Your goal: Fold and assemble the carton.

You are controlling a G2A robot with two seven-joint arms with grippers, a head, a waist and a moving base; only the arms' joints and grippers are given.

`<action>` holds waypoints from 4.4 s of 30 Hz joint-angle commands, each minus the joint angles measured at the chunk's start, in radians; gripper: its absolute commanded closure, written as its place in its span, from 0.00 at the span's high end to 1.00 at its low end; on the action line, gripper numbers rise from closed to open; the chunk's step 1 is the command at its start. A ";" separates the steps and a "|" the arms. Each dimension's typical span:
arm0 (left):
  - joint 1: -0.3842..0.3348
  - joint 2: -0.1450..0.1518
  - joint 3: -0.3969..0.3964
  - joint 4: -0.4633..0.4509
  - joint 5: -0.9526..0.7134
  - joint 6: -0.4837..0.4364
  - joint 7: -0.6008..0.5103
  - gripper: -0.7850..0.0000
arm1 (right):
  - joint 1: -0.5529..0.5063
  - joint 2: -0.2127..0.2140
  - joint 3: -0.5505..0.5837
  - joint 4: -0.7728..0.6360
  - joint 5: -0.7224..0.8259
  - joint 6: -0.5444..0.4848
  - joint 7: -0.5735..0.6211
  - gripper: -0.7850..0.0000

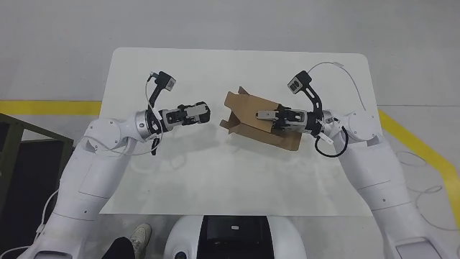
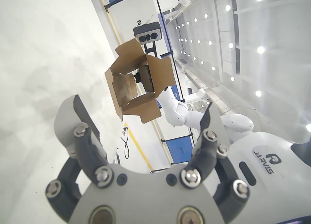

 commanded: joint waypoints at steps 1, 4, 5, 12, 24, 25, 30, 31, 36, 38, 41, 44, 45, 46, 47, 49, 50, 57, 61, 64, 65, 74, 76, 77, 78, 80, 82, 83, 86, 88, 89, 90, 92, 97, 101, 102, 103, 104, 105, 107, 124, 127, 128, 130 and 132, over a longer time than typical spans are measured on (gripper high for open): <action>0.000 0.000 0.000 0.000 0.000 0.000 0.000 1.00 | 0.000 0.000 0.000 0.000 0.000 0.000 0.000 0.00; 0.013 -0.001 -0.002 -0.018 0.046 -0.007 0.066 1.00 | 0.000 0.000 0.000 0.000 0.000 0.000 0.000 0.00; 0.015 -0.001 -0.004 -0.021 0.060 -0.020 0.089 1.00 | 0.000 0.000 0.000 0.000 0.000 0.000 0.000 0.00; 0.030 -0.010 -0.019 -0.013 0.333 -0.306 0.353 1.00 | 0.000 0.000 0.000 0.000 0.000 0.000 0.000 0.00; -0.005 -0.010 -0.009 0.070 0.450 -0.631 0.384 1.00 | 0.000 0.000 0.000 0.000 0.000 0.000 0.000 0.00; -0.007 -0.009 -0.015 0.061 0.483 -0.631 0.392 1.00 | 0.000 0.000 0.000 0.000 0.000 0.000 0.000 0.00; 0.020 -0.002 -0.048 0.005 0.651 -0.631 0.466 1.00 | 0.000 0.000 0.000 0.000 0.000 0.000 0.000 0.00; 0.025 0.001 -0.052 -0.007 0.684 -0.631 0.477 1.00 | 0.000 0.000 0.000 0.000 0.000 0.000 0.000 0.00; 0.042 0.014 -0.044 -0.027 0.837 -0.631 0.521 1.00 | 0.000 0.000 0.000 0.000 0.000 0.000 0.000 0.00; 0.040 0.018 -0.032 -0.034 0.881 -0.631 0.547 1.00 | 0.000 0.000 0.000 0.000 0.000 0.000 0.000 0.00; 0.045 0.027 -0.014 -0.053 0.958 -0.631 0.599 1.00 | 0.000 0.000 0.000 0.000 0.000 0.000 0.000 0.00; 0.052 0.039 0.001 -0.070 1.052 -0.631 0.673 1.00 | 0.000 0.000 0.000 0.000 0.000 0.000 0.000 0.00; 0.053 0.044 0.004 -0.078 1.090 -0.631 0.703 1.00 | 0.000 0.000 0.000 0.000 0.000 0.000 0.000 0.00; 0.055 0.049 0.008 -0.085 1.126 -0.631 0.739 1.00 | 0.000 0.000 0.000 0.000 0.000 0.000 0.000 0.00; 0.058 0.055 0.013 -0.092 1.158 -0.631 0.781 1.00 | 0.000 0.000 0.000 0.000 0.000 0.000 0.000 0.00; 0.063 0.067 0.023 -0.098 1.209 -0.631 0.868 1.00 | 0.000 0.000 0.000 0.000 0.000 0.000 0.000 0.00; 0.063 0.067 0.023 -0.098 1.209 -0.631 0.868 1.00 | 0.000 0.000 0.000 0.000 0.000 0.000 0.000 0.00; 0.063 0.067 0.023 -0.098 1.209 -0.631 0.868 1.00 | 0.000 0.000 0.000 0.000 0.000 0.000 0.000 0.00; 0.063 0.067 0.023 -0.098 1.209 -0.631 0.868 1.00 | 0.000 0.000 0.000 0.000 0.000 0.000 0.000 0.00; 0.072 0.065 0.027 -0.096 1.193 -0.624 0.881 1.00 | 0.000 0.000 0.000 0.000 0.000 0.000 0.000 0.00; 0.080 0.064 0.036 -0.086 1.184 -0.616 0.883 1.00 | 0.000 0.000 0.000 0.000 0.000 0.000 0.000 0.00; 0.041 0.067 0.138 -0.034 1.254 -0.631 0.944 1.00 | 0.000 0.000 0.000 0.000 0.000 0.000 0.000 0.00; 0.036 0.077 0.158 -0.031 1.313 -0.631 0.985 1.00 | 0.000 0.000 0.000 0.000 0.000 0.000 0.000 0.00; 0.035 0.083 0.172 -0.036 1.350 -0.631 1.016 1.00 | 0.000 0.000 0.000 0.000 0.000 0.000 0.000 0.00; 0.034 0.089 0.187 -0.038 1.395 -0.631 1.050 1.00 | 0.000 0.000 0.000 0.000 0.000 0.000 0.000 0.00; 0.024 0.101 0.218 -0.031 1.511 -0.631 1.126 1.00 | 0.000 0.000 0.000 0.000 0.000 0.000 0.000 0.00; 0.009 0.109 0.252 -0.001 1.614 -0.631 1.225 1.00 | 0.000 0.000 0.000 0.000 0.000 0.000 0.000 0.00; 0.002 0.112 0.270 0.017 1.652 -0.631 1.283 1.00 | 0.000 0.000 0.000 0.000 0.000 0.000 0.000 0.00; -0.035 0.117 0.319 0.065 1.761 -0.631 1.429 1.00 | 0.000 0.000 0.000 0.000 0.000 0.000 0.000 0.00; -0.058 0.117 0.346 0.084 1.825 -0.631 1.523 1.00 | 0.000 0.000 0.000 0.000 0.000 0.000 0.000 0.00; -0.069 0.118 0.357 0.093 1.857 -0.631 1.566 1.00 | 0.000 0.000 0.000 0.000 0.000 0.000 0.000 0.00; -0.080 0.117 0.366 0.101 1.888 -0.631 1.604 1.00 | 0.000 0.000 0.000 0.000 0.000 0.000 0.000 0.00; -0.097 0.115 0.380 0.121 1.936 -0.631 1.670 1.00 | 0.000 0.000 0.000 0.000 0.000 0.000 0.000 0.00; -0.141 0.101 0.411 0.174 1.992 -0.615 1.748 1.00 | 0.000 0.000 0.000 0.000 0.000 0.000 0.000 0.00; -0.176 0.085 0.440 0.197 1.993 -0.622 1.758 1.00 | 0.000 0.000 0.000 0.000 0.000 0.000 0.000 0.00; -0.183 0.082 0.448 0.196 1.998 -0.624 1.758 1.00 | 0.000 0.000 0.000 0.000 0.000 0.000 0.000 0.00; -0.189 0.079 0.454 0.194 2.002 -0.625 1.760 1.00 | 0.000 0.000 0.000 0.000 0.000 0.000 0.000 0.00; -0.193 0.076 0.461 0.191 2.006 -0.629 1.765 1.00 | 0.000 0.000 0.000 0.000 0.000 0.000 0.000 0.00; -0.197 0.074 0.466 0.188 2.011 -0.631 1.769 1.00 | 0.000 0.000 0.000 0.000 0.000 0.000 0.000 0.00; -0.203 0.071 0.472 0.185 2.018 -0.630 1.777 1.00 | -0.009 0.000 -0.002 -0.017 -0.008 0.002 -0.021 0.00; -0.193 0.080 0.449 0.113 2.059 -0.624 1.816 1.00 | -0.035 0.010 -0.010 -0.087 -0.042 0.008 0.009 0.00; -0.184 0.085 0.440 0.099 2.061 -0.631 1.823 1.00 | -0.033 0.010 -0.014 -0.088 -0.042 0.006 0.014 0.00; -0.181 0.086 0.440 0.095 2.059 -0.631 1.827 1.00 | -0.033 0.010 -0.015 -0.088 -0.041 0.006 0.016 0.00; -0.176 0.089 0.444 0.091 2.049 -0.631 1.846 1.00 | -0.033 0.010 -0.017 -0.088 -0.038 0.004 0.018 0.00; -0.176 0.093 0.453 0.091 2.040 -0.631 1.859 1.00 | -0.033 0.011 -0.019 -0.090 -0.036 0.004 0.021 0.00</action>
